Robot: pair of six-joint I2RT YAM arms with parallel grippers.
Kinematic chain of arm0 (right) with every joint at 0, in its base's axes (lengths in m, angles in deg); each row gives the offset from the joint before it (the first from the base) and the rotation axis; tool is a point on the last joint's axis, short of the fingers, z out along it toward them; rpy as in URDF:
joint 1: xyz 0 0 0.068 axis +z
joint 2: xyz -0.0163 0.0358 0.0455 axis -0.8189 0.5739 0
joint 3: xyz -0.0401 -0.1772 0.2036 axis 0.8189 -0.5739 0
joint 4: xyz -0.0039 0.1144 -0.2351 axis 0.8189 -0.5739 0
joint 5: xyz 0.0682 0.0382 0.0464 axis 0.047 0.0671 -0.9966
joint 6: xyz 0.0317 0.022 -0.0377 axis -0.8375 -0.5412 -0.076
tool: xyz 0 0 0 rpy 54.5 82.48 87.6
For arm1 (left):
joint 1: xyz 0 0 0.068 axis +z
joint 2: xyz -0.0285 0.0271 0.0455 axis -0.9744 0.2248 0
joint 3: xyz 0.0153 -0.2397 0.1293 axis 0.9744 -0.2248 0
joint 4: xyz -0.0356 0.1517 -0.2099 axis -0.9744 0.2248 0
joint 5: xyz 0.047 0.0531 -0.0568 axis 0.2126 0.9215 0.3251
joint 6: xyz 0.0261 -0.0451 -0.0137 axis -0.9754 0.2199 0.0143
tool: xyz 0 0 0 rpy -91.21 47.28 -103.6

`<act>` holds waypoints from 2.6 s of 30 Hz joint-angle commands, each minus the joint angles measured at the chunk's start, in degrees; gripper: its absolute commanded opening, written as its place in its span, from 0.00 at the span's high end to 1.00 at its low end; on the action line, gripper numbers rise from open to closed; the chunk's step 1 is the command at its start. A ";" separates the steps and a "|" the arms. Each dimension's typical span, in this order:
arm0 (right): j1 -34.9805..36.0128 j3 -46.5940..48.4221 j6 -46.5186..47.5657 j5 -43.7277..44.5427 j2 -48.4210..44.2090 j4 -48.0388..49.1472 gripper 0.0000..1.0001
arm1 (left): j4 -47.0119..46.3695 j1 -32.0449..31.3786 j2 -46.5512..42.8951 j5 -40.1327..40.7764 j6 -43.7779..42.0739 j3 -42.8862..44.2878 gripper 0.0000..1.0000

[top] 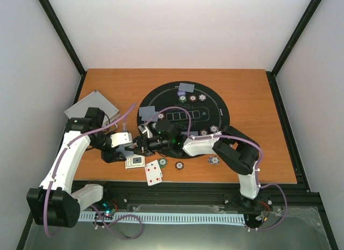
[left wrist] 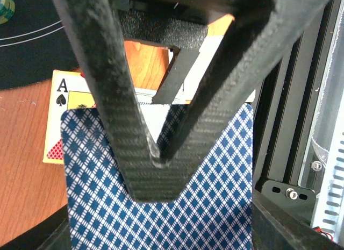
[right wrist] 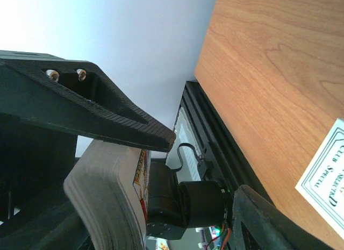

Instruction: Distribute texas hold em gaming equipment

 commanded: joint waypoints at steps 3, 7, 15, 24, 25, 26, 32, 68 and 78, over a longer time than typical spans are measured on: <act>-2.23 -1.76 2.65 2.78 -2.82 -6.38 0.45 | 1.57 0.13 -0.22 -1.69 -0.05 2.58 0.99; -2.42 -1.57 3.54 3.62 -4.01 -8.12 0.56 | 1.68 0.16 -0.42 -1.48 -0.13 2.55 0.99; -2.78 -2.42 4.18 4.59 -6.75 -9.11 0.65 | 1.67 0.08 -0.60 -1.43 -0.23 2.34 0.99; -2.91 -2.75 4.85 5.93 -10.14 -11.15 0.89 | 1.26 0.13 -0.17 -1.42 -0.12 2.00 0.99; -2.87 -2.68 4.84 6.10 -10.31 -11.35 0.94 | 1.17 0.14 -0.10 -1.43 -0.15 1.96 0.99; -2.87 -2.67 4.90 6.23 -10.59 -11.37 0.96 | 1.14 0.14 -0.08 -1.31 -0.17 1.93 0.99; -2.93 -3.07 4.69 6.30 -11.94 -11.16 0.97 | 1.12 0.09 -0.20 -0.92 -0.22 1.61 0.99; -46.94 45.51 26.70 -0.66 19.32 -51.62 0.97 | 1.81 0.12 1.57 0.00 0.17 2.82 0.99; -48.29 67.42 30.29 1.71 33.46 -64.07 0.97 | 2.43 0.14 1.62 0.40 0.31 3.26 0.99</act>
